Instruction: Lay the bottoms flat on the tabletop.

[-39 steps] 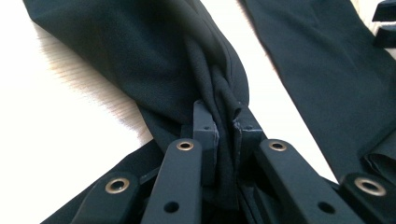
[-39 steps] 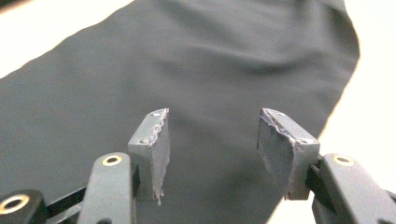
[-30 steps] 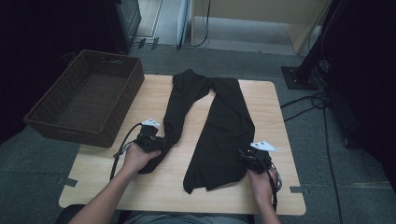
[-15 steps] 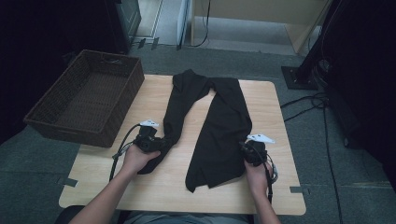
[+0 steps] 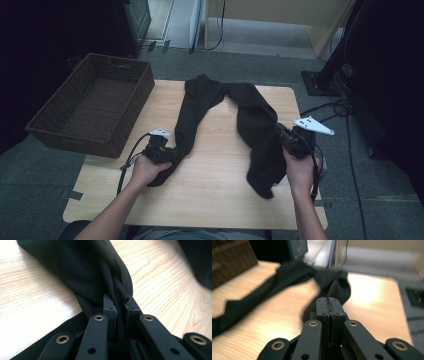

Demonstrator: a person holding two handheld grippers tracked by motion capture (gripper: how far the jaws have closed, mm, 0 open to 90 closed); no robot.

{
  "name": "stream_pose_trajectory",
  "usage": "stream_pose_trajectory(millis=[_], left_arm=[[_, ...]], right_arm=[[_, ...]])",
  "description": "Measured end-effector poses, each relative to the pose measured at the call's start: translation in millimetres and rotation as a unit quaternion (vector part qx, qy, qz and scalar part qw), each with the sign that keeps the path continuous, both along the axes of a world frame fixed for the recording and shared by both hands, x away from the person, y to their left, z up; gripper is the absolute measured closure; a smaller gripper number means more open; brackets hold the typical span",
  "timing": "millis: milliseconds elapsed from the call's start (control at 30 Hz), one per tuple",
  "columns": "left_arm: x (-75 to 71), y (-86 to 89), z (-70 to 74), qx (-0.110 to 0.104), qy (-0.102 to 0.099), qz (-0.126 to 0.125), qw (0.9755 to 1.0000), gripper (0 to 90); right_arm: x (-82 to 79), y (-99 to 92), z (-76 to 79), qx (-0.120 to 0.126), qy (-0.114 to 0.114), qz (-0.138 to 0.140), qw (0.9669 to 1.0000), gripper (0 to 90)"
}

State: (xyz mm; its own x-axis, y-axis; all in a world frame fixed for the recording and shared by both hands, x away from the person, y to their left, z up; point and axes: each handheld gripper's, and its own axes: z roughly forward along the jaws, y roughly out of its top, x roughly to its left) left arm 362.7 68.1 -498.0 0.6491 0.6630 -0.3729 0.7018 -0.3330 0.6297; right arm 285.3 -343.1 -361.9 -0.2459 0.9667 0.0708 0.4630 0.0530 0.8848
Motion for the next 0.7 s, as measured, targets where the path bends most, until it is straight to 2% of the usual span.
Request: stream_pose_trajectory(millis=[33,100,133,167,200,233,300,367,433,500,567,700], left_arm=[[-0.1,-0.2,0.1,0.0,0.0,0.0,1.0,83.0],[-0.1,-0.3,0.0,0.0,0.0,-0.001,1.0,83.0],[-0.1,-0.4,0.0,-0.001,0.001,0.0,1.0,82.9],[-0.1,-0.3,-0.2,-0.001,0.001,-0.001,1.0,82.9],[-0.1,-0.2,-0.2,0.0,0.001,-0.001,1.0,82.9],[-0.1,0.0,-0.2,0.0,0.001,-0.002,1.0,82.9],[0.0,0.5,-0.3,0.0,0.003,-0.002,1.0,82.8],[0.3,0.8,-0.7,0.001,0.004,-0.003,1.0,82.7],[0.4,0.4,-1.6,0.001,0.004,-0.003,1.0,82.7],[0.5,0.1,-2.2,0.002,0.005,-0.004,1.0,82.8],[0.2,-0.5,-2.5,0.003,0.006,-0.004,1.0,82.8],[0.2,-0.9,-3.1,0.004,0.007,-0.004,1.0,82.6]], right_arm=[[-1.3,6.3,6.9,-0.004,-0.004,0.01,0.9999,88.3],[-1.7,26.6,8.8,-0.009,0.001,0.036,0.9993,88.0],[-0.8,52.8,-4.2,-0.017,0.014,0.064,0.9977,86.0],[-0.8,52.8,-4.2,-0.017,0.014,0.064,0.9977,86.0],[0.0,79.2,-27.4,-0.016,0.033,0.099,0.9944,73.2],[0.0,79.2,-27.4,-0.016,0.033,0.099,0.9944,73.2],[0.0,101.2,-49.9,-0.02,0.061,0.133,0.989,68.6],[-0.8,111.7,-62.7,-0.04,0.069,0.145,0.9863,65.8],[1.2,109.5,-66.1,-0.033,0.069,0.146,0.9862,64.1],[4.7,98.6,-64.8,-0.028,0.059,0.135,0.9887,63.4],[11.3,81.8,-66.7,-0.039,0.054,0.116,0.991,62.8],[23.0,48.8,-87.3,-0.036,0.078,0.069,0.9939,61.7]])
